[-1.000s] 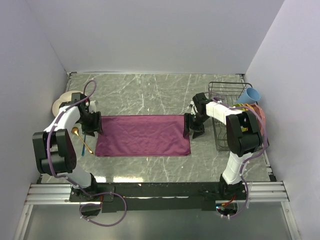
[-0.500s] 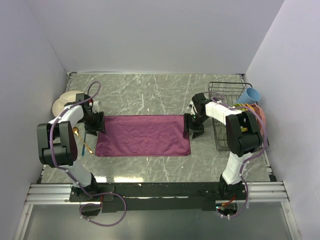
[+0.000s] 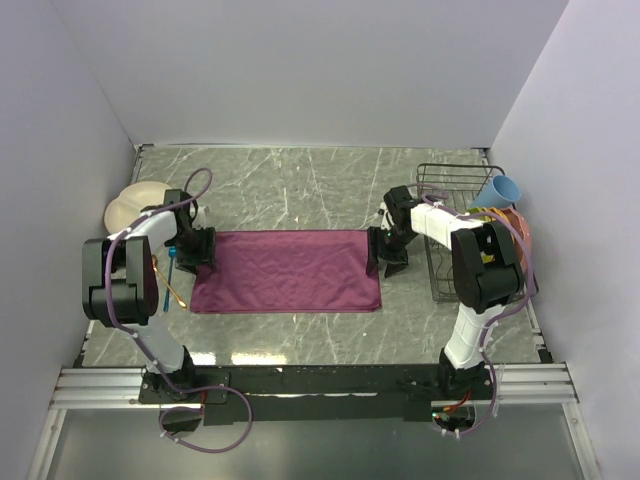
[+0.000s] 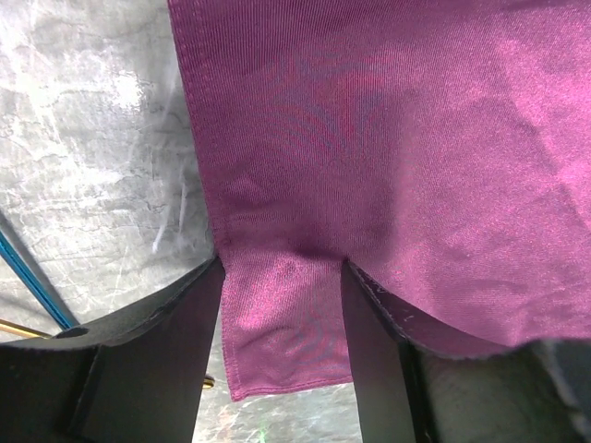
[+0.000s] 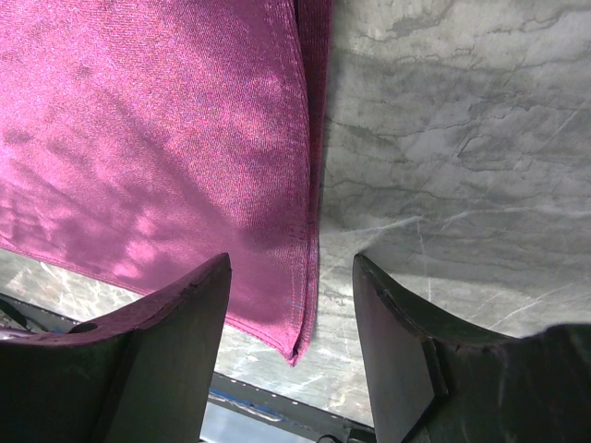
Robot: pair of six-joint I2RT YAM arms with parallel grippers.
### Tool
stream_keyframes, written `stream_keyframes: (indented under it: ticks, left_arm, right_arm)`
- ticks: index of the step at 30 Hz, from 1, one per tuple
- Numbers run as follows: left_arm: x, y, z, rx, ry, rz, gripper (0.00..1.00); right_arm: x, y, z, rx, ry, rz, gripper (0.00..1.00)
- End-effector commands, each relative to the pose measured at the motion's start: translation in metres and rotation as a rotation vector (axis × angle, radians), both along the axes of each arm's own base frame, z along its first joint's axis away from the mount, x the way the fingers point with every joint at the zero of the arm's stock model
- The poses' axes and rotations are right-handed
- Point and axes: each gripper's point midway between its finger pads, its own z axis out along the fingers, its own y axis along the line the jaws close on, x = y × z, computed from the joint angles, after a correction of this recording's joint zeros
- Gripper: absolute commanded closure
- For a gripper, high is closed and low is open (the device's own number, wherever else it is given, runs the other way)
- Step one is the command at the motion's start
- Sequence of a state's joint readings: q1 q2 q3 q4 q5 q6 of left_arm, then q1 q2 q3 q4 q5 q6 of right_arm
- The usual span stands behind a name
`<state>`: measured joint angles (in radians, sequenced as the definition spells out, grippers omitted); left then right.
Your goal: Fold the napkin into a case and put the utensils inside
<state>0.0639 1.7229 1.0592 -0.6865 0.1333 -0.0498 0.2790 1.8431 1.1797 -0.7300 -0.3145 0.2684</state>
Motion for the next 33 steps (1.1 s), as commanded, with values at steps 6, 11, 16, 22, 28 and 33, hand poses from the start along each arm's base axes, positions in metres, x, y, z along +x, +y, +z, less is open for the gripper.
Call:
stream_keyframes:
  ticks: [6,11,16,22,28,33]
  left_arm:
    - [0.015,0.008,0.032,0.027,-0.096,-0.004,0.38]
    - [0.002,0.006,0.010,0.005,-0.027,0.000,0.37]
    - [-0.004,0.004,-0.010,-0.020,0.037,0.021,0.38]
    - [-0.001,-0.008,-0.015,-0.057,0.043,0.009,0.46]
    - [-0.001,-0.020,-0.018,-0.063,0.050,-0.015,0.57]
    - [-0.002,-0.028,-0.022,-0.055,0.060,-0.035,0.62]
  right_arm:
    - [0.004,0.001,0.005,-0.009,-0.016,0.004,0.37]
    - [0.003,0.000,0.004,-0.012,-0.013,0.002,0.37]
    - [0.005,0.001,0.005,-0.013,-0.018,0.008,0.37]
    - [0.004,0.002,0.004,-0.009,-0.008,0.008,0.37]
    - [0.006,0.004,0.003,0.000,-0.006,0.010,0.38]
    - [0.005,0.004,0.001,0.002,0.003,0.008,0.39]
